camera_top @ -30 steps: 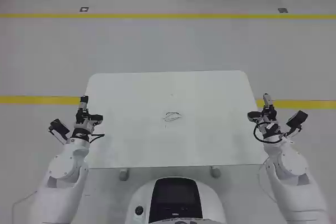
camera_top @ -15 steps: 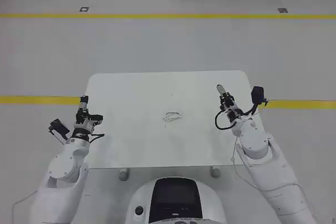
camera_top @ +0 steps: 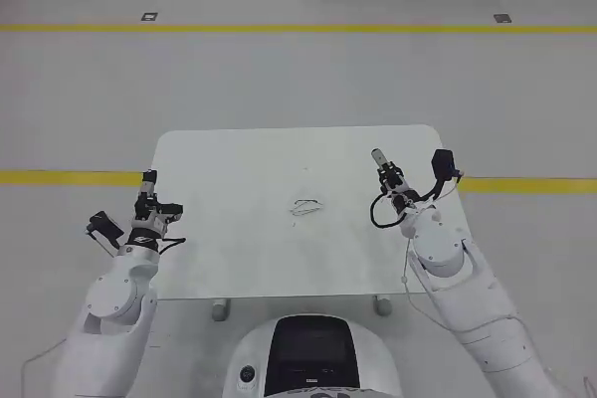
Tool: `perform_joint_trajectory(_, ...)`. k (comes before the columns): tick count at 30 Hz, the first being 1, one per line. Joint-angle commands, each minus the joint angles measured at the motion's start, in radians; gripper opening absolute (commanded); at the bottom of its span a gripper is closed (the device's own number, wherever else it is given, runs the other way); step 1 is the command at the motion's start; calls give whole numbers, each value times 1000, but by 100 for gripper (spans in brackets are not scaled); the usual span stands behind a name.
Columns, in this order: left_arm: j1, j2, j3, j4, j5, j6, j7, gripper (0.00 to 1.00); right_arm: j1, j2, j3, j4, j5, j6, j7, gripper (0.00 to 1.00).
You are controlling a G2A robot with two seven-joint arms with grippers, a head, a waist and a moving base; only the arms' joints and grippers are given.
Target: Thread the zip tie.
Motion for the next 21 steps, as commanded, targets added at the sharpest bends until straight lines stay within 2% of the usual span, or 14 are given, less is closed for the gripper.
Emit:
perform_joint_trajectory(1,0,0,0,0,0,0,0,100,0,0,0,0,0,0,0,100)
perform_joint_trajectory(7,0,0,0,0,0,0,0,100,0,0,0,0,0,0,0,100)
perform_joint_trajectory(8,0,0,0,0,0,0,0,100,12,1,-13,-14,-41,0,3,100)
perform_joint_trajectory(9,0,0,0,0,0,0,0,100,38,1,-57,-14,-157,0,16,100)
perform_joint_trajectory(14,0,0,0,0,0,0,0,100,178,-21,-174,72,-371,0,121,100)
perform_joint_trajectory(21,0,0,0,0,0,0,0,100,389,-88,-364,255,-648,0,326,100)
